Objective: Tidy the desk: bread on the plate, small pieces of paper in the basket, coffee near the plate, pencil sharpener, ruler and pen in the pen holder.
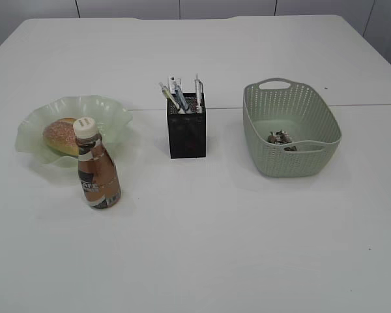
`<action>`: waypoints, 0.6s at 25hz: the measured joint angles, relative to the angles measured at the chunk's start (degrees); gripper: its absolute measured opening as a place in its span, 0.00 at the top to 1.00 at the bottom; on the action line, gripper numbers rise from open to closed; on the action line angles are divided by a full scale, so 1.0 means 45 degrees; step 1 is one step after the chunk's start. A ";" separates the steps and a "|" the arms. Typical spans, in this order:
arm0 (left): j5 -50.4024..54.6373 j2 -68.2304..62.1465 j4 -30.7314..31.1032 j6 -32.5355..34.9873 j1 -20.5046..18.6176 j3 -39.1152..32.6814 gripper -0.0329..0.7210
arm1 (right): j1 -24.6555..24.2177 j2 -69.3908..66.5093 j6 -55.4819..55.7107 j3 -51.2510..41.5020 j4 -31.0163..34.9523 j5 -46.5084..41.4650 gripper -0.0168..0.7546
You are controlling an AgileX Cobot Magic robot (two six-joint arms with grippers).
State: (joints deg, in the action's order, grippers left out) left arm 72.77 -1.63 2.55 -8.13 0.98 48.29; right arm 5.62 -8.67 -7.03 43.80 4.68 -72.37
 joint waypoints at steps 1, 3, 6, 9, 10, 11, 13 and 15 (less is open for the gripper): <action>0.0083 0.0205 0.0088 0.0051 0.0000 -0.0130 0.48 | 0.0000 0.0393 0.0000 -0.0156 -0.0028 -0.0066 0.60; 0.0137 0.0207 0.0140 0.0108 0.0000 -0.0502 0.48 | 0.0000 0.1241 0.0008 -0.0430 -0.0071 -0.0114 0.60; 0.0111 0.0207 0.0158 0.0135 0.0000 -0.0905 0.48 | 0.0000 0.2104 0.0029 -0.0971 -0.0120 -0.0135 0.60; 0.0111 0.0207 0.0158 0.0196 0.0000 -0.1428 0.48 | 0.0000 0.2168 0.0059 -0.1855 -0.0120 -0.0135 0.60; 0.0111 0.0207 0.0186 0.0264 0.0000 -0.1629 0.48 | 0.0000 0.2168 0.0089 -0.2160 -0.0128 -0.0135 0.59; 0.0111 0.0207 0.0217 0.0291 0.0000 -0.1820 0.48 | 0.0000 0.2168 0.0114 -0.2493 -0.0149 -0.0135 0.57; 0.0111 0.0207 0.0261 0.0341 0.0000 -0.2253 0.48 | 0.0000 0.2168 0.0114 -0.2711 -0.0257 -0.0217 0.52; 0.0111 0.0207 0.0261 0.0341 0.0000 -0.2628 0.47 | 0.0000 0.2168 0.0137 -0.2798 -0.0336 -0.0194 0.47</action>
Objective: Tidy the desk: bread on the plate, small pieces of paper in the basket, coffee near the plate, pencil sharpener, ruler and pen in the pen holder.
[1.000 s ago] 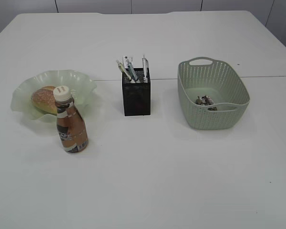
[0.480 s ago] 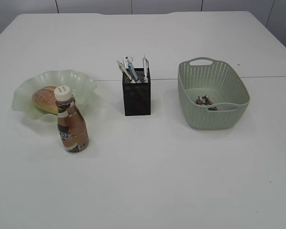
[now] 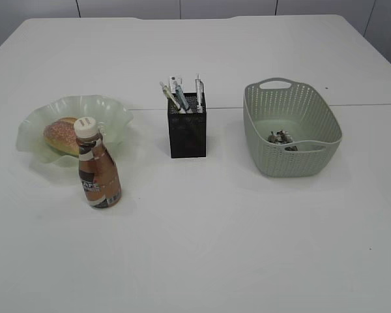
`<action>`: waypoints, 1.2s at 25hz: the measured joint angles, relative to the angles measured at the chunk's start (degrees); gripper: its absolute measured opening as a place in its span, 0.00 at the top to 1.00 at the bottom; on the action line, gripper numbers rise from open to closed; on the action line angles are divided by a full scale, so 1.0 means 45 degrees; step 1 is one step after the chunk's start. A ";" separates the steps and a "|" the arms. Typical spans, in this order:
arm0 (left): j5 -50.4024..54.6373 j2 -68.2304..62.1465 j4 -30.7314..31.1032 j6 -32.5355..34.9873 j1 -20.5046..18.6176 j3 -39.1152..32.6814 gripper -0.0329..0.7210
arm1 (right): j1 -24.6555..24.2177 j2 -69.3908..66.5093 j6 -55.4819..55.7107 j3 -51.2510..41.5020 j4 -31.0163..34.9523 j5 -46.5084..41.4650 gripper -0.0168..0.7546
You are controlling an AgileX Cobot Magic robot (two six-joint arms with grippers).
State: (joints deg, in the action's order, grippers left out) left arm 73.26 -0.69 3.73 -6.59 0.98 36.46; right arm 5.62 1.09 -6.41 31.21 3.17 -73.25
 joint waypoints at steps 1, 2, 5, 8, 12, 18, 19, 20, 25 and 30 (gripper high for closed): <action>-0.0031 0.0000 0.0000 0.0020 0.0000 -0.0192 0.46 | 0.0000 0.0000 0.0000 -0.0066 -0.0012 0.0096 0.45; -0.0139 0.0000 0.0000 0.0020 0.0000 -0.0373 0.45 | 0.0000 0.0000 0.0000 -0.0118 -0.0032 0.0241 0.44; -0.0463 0.0000 -0.0047 0.0028 0.0000 -0.0799 0.42 | 0.0000 0.0000 0.0000 -0.0246 -0.0061 0.0715 0.42; -0.1045 0.0000 -0.0344 0.0144 0.0000 -0.0943 0.41 | 0.0000 0.0000 0.0031 -0.0511 -0.0100 0.1212 0.42; -0.1802 0.0000 -0.0829 0.0738 0.0000 -0.1209 0.41 | 0.0000 0.0000 0.0136 -0.0621 -0.0161 0.1433 0.42; -0.2211 0.0000 -0.1326 0.1246 0.0000 -0.1435 0.41 | 0.0000 0.0000 0.0160 -0.0621 -0.0190 0.1462 0.42; -0.2238 0.0000 -0.1358 0.1246 0.0000 -0.1435 0.41 | 0.0000 0.0000 0.0160 -0.0621 -0.0190 0.1462 0.42; -0.2237 0.0000 -0.1387 0.1267 0.0000 -0.1435 0.41 | 0.0000 0.0000 0.0160 -0.0621 -0.0190 0.1462 0.42; -0.2237 0.0000 -0.1417 0.1267 0.0000 -0.1435 0.41 | 0.0000 0.0000 0.0160 -0.0621 -0.0210 0.1462 0.42; -0.2237 0.0000 -0.1417 0.1267 0.0000 -0.1435 0.41 | 0.0000 0.0000 0.0184 -0.0621 -0.0210 0.1483 0.42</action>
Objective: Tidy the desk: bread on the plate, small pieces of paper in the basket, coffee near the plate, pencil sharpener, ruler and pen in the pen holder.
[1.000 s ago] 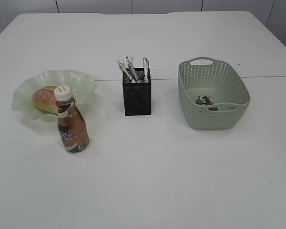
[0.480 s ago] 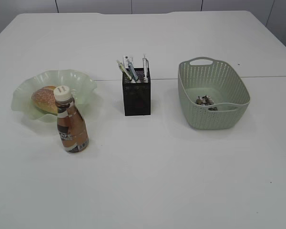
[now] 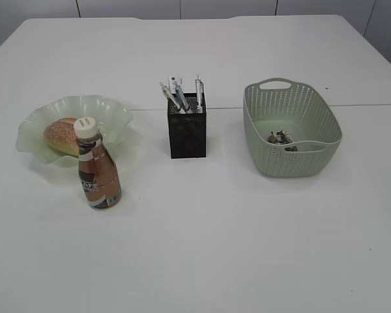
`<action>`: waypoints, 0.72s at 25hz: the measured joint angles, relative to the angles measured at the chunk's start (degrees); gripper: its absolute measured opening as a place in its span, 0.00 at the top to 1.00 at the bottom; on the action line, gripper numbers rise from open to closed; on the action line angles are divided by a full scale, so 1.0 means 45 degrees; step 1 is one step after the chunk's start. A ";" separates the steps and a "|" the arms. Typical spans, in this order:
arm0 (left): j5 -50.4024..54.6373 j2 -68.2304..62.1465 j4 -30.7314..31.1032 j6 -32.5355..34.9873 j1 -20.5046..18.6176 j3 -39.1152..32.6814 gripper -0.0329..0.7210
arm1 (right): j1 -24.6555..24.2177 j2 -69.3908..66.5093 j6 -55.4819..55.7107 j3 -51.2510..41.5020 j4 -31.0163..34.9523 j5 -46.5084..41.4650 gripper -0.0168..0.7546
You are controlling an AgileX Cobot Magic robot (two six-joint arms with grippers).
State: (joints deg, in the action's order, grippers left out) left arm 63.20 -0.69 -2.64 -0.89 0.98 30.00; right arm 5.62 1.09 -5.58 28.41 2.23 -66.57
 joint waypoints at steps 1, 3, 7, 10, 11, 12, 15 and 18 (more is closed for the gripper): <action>0.0000 0.0000 0.0000 0.0006 0.0000 0.0000 0.41 | 0.0000 0.0000 0.0000 0.0000 0.0000 0.0000 0.42; 0.0000 0.0000 0.0000 0.0006 0.0000 0.0000 0.41 | 0.0000 0.0000 0.0000 0.0000 0.0000 0.0000 0.42; 0.0000 0.0000 0.0000 0.0006 0.0000 0.0000 0.41 | 0.0000 0.0000 0.0000 0.0000 0.0000 0.0000 0.42; 0.0000 0.0000 0.0000 0.0006 0.0000 0.0000 0.42 | 0.0000 0.0000 0.0000 0.0000 0.0000 0.0000 0.42; 0.0000 0.0000 0.0000 0.0006 0.0000 0.0000 0.42 | 0.0000 0.0000 0.0000 0.0000 0.0000 0.0000 0.42; 0.0000 0.0000 0.0000 0.0006 0.0000 0.0000 0.43 | 0.0000 0.0000 0.0000 0.0000 0.0000 0.0000 0.42; 0.0000 0.0000 0.0000 0.0006 0.0000 0.0000 0.45 | 0.0000 0.0000 0.0000 0.0000 0.0000 0.0000 0.42; 0.0000 0.0000 0.0000 0.0006 -0.0008 0.0000 0.46 | 0.0000 0.0000 0.0000 0.0000 0.0000 0.0048 0.42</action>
